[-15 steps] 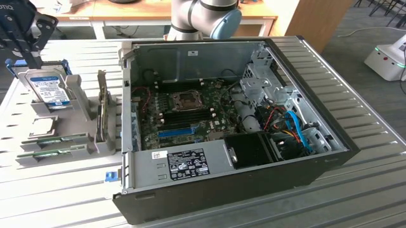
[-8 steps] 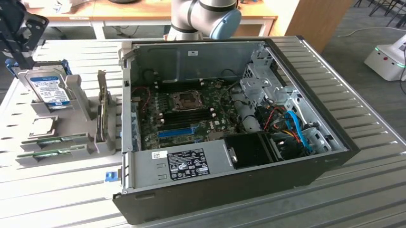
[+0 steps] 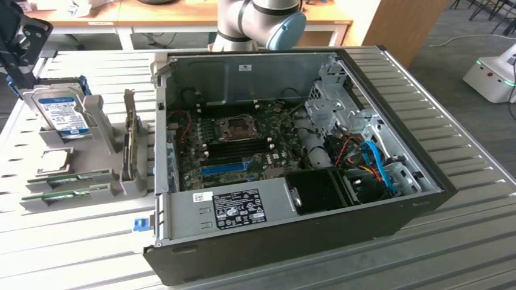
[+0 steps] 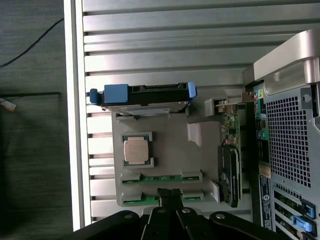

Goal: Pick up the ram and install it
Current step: 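Reach for the ram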

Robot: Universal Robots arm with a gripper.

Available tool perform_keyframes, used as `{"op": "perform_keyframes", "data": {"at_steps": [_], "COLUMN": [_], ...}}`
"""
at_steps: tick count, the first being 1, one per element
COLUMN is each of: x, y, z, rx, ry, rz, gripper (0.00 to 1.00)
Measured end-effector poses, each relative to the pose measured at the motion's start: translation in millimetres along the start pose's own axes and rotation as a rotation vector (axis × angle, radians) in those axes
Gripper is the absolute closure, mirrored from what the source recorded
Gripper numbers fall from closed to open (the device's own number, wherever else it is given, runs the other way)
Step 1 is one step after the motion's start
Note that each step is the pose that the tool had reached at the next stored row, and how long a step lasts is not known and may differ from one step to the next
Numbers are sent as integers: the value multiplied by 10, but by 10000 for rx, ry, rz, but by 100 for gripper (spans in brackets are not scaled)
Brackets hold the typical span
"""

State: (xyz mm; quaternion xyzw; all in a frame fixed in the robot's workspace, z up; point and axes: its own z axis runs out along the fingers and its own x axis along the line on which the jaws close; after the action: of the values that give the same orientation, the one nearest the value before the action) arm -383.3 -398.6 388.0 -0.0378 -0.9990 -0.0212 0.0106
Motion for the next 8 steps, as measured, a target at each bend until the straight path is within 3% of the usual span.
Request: {"op": "perform_keyframes", "data": {"at_steps": [8], "x": [3], "y": [0], "z": [0], "rx": [3], "ry": [6], "rz": [-89], "gripper": [90]}}
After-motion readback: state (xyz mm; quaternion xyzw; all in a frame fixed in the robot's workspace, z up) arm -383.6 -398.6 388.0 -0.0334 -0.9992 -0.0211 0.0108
